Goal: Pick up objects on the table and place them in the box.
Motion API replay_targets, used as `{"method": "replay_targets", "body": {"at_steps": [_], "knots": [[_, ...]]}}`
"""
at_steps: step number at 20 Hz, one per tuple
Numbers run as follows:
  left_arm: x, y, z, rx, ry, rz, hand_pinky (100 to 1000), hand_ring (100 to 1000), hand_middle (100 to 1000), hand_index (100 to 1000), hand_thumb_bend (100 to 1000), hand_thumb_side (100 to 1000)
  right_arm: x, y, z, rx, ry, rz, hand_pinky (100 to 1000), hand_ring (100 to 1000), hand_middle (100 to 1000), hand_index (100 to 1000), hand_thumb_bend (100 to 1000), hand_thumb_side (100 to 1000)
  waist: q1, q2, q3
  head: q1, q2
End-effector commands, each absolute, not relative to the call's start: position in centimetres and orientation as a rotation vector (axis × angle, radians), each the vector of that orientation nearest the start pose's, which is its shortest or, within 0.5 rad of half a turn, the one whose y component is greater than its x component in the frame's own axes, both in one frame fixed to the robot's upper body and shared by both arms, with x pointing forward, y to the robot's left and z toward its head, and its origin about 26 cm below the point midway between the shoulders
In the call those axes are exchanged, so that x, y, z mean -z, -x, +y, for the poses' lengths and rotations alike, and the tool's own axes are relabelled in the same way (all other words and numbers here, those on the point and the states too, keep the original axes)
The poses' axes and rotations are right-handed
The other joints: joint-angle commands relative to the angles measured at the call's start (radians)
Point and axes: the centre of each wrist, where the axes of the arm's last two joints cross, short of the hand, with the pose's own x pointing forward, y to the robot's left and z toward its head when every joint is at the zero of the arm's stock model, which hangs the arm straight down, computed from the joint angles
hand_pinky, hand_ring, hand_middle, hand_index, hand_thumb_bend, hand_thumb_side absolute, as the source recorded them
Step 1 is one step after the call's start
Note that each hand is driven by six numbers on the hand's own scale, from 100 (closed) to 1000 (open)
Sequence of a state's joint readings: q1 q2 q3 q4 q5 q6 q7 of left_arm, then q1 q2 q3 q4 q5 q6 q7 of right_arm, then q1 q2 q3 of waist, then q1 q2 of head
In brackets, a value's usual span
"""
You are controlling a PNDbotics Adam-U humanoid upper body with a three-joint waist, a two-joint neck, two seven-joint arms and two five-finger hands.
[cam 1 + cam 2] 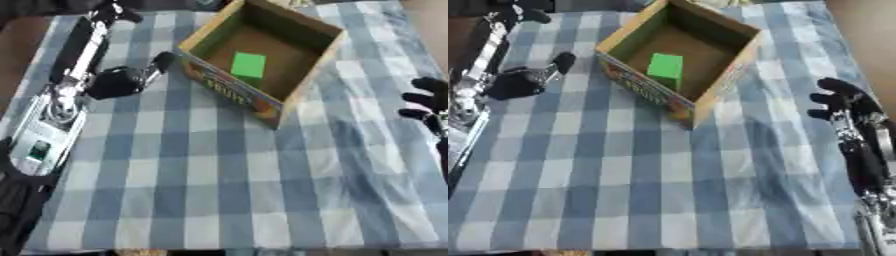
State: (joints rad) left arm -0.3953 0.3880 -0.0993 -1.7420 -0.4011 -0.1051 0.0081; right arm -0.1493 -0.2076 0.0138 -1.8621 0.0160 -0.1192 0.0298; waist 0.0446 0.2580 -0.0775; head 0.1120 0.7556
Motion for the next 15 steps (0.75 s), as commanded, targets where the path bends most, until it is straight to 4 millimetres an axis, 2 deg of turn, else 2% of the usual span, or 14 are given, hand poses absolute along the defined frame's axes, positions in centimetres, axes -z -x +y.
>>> {"method": "replay_targets", "body": {"at_steps": [1,6,15], "knots": [[-16.7,-33.2,25.5,0.703,-0.487,-2.173,893,747,784,918,455,590,-12.2,-29.8,-26.1,-0.284,0.100,-2.137,729,808,823,853,100,713,-0.002,-0.017,0.003,0.004,0.013],[-15.2,-31.5,25.8,0.604,-0.375,-2.139,892,740,778,915,437,607,-12.2,-29.8,-26.0,-0.291,0.090,-2.136,730,809,822,853,100,713,-0.006,-0.019,0.006,0.010,0.014],[-15.5,-31.4,26.7,0.538,-0.216,-2.126,891,739,777,915,434,611,-12.1,-29.8,-26.0,-0.282,0.095,-2.135,730,809,822,853,100,713,-0.006,-0.018,0.005,0.005,0.014]]}}
